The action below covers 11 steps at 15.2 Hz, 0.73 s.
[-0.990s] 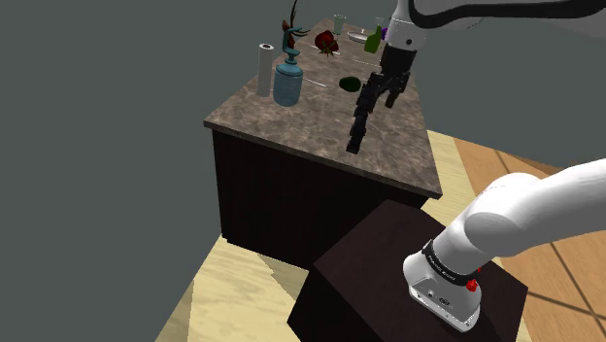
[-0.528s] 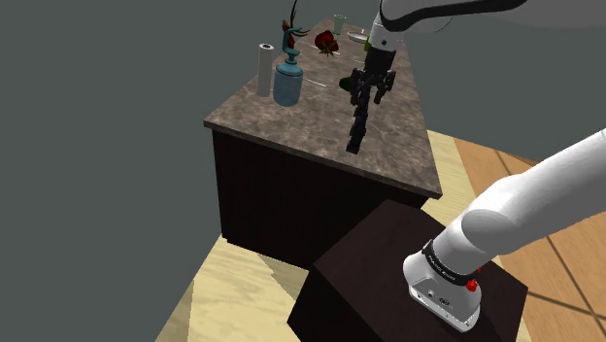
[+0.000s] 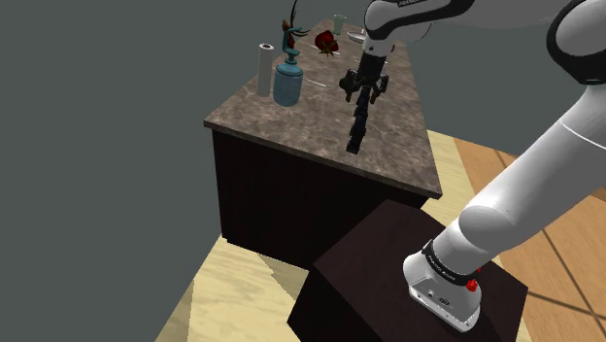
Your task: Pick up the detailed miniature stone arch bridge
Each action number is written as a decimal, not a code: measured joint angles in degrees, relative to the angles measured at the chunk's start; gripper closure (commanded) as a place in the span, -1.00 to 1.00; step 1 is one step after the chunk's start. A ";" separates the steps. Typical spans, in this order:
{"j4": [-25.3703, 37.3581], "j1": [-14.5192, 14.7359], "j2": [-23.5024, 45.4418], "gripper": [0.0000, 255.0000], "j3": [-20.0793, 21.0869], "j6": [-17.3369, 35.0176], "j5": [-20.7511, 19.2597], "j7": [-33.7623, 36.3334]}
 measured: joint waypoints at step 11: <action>17.14 -5.90 18.39 -1.00 -5.36 0.97 3.33 8.82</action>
